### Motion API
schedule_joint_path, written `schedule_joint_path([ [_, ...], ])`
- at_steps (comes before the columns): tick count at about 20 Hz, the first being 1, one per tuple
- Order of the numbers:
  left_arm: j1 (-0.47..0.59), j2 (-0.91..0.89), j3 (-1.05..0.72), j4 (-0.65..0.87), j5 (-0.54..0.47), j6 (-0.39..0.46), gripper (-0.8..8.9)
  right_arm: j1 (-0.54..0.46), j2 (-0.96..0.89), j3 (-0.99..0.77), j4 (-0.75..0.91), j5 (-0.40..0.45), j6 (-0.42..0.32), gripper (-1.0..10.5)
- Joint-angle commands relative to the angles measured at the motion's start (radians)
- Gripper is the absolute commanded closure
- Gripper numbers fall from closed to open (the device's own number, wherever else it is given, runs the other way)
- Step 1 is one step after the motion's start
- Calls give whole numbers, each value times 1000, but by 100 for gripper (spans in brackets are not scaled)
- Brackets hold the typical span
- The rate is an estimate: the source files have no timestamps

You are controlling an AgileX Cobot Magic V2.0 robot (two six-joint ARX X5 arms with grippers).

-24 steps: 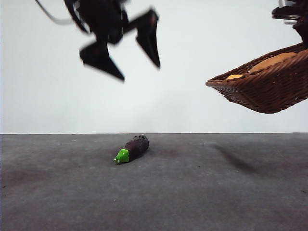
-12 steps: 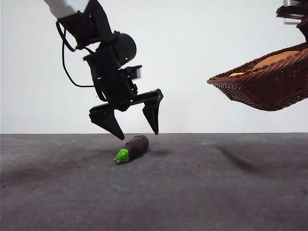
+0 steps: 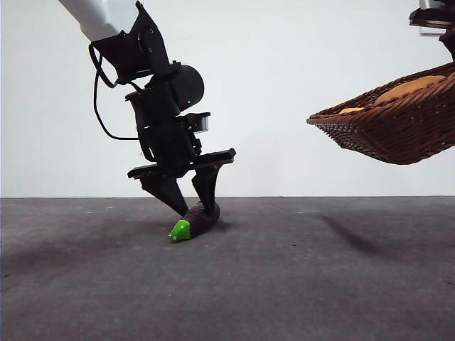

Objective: Help me put the vegetables on the table into the basket

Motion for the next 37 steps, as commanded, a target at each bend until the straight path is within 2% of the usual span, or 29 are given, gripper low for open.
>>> schedule_joint_path([
  [1,-2,22,-2,5,45,4,798,2,4,-1,-12,-11,-3,958],
  [3,-2,22,-2,9,80,0,821,3,4,-1,-18,-11,-3,958],
  [8,25,-35,33,-33,270,-4,818,3,4,-1,-18,-11,-2,958],
  [12,43,-210,34,-49,288,-13,818,3,4,-1,-16,-12,5,958],
  [14,43,-311,34,-55,336,-34,818,3,4,-2,-10,-51,5,958],
  [18,-19,-436,34,-5,468,-98,818,23,4,-2,23,-197,5,958],
  [20,-55,-450,34,19,471,-138,817,40,4,-2,27,-234,5,958],
  [22,-84,-446,34,27,472,-165,817,72,4,-2,24,-237,5,958],
  [25,-115,-436,34,34,466,-169,818,131,4,-2,26,-235,7,958],
  [34,-124,-427,34,31,433,-242,802,298,4,-2,79,-226,60,958],
  [37,-125,-427,34,19,423,-251,578,335,4,-2,94,-226,62,958],
])
